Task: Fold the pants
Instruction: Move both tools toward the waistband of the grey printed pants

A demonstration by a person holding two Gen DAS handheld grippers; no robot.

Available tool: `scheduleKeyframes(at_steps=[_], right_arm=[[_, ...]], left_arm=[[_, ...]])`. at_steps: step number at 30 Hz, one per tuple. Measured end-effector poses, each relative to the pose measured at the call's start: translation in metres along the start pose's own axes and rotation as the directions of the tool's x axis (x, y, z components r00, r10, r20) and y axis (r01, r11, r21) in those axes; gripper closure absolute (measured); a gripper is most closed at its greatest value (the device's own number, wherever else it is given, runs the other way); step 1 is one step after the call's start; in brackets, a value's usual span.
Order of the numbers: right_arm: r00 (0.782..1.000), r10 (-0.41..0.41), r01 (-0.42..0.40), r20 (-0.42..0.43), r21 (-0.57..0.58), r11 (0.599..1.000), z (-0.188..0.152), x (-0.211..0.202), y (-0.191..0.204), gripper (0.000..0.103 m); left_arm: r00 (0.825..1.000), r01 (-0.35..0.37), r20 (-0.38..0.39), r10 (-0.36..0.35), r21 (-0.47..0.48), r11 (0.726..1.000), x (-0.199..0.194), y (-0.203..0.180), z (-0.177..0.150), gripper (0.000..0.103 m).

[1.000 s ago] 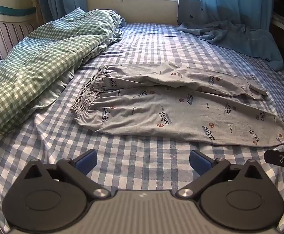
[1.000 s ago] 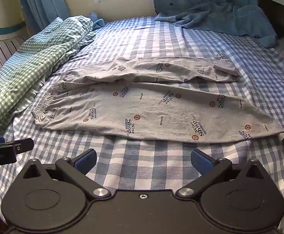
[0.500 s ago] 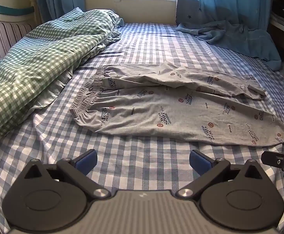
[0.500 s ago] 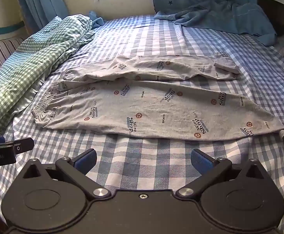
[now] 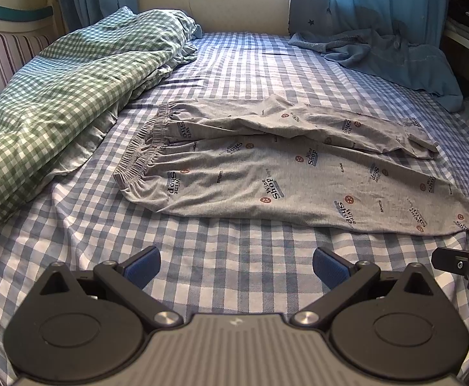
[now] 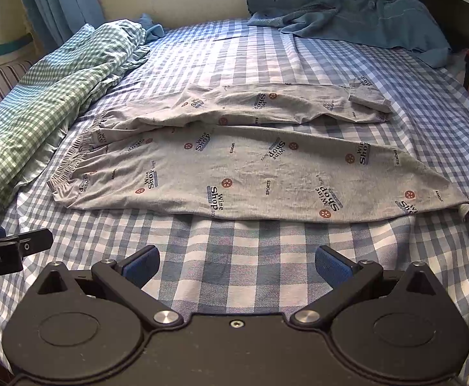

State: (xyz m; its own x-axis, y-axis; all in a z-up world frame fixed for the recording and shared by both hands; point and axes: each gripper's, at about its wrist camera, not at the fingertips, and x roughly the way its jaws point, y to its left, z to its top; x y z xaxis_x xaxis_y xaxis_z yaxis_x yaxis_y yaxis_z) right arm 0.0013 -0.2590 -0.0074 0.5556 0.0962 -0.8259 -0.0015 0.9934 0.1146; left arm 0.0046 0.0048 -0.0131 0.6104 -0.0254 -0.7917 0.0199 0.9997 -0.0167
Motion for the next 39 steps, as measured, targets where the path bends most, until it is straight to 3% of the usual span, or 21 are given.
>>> scheduleKeyframes(at_steps=[20,29,39], right_arm=[[0.997,-0.048,0.047,-0.057,-0.021,0.999,-0.002,0.012,0.018,0.001],[0.99,-0.098,0.092,-0.104,-0.064,0.994,-0.003,0.016,0.028,0.001],[0.98,-0.134,0.135,-0.149,-0.009,0.991,0.012,0.025,0.027,0.001]], left_arm=[[0.997,0.05,-0.063,-0.05,-0.001,0.999,0.023,0.012,0.006,0.0],[0.991,0.085,-0.103,-0.086,-0.018,0.996,0.052,0.021,0.013,0.0],[0.984,0.117,-0.138,-0.112,0.027,0.993,0.073,0.016,0.03,0.0]])
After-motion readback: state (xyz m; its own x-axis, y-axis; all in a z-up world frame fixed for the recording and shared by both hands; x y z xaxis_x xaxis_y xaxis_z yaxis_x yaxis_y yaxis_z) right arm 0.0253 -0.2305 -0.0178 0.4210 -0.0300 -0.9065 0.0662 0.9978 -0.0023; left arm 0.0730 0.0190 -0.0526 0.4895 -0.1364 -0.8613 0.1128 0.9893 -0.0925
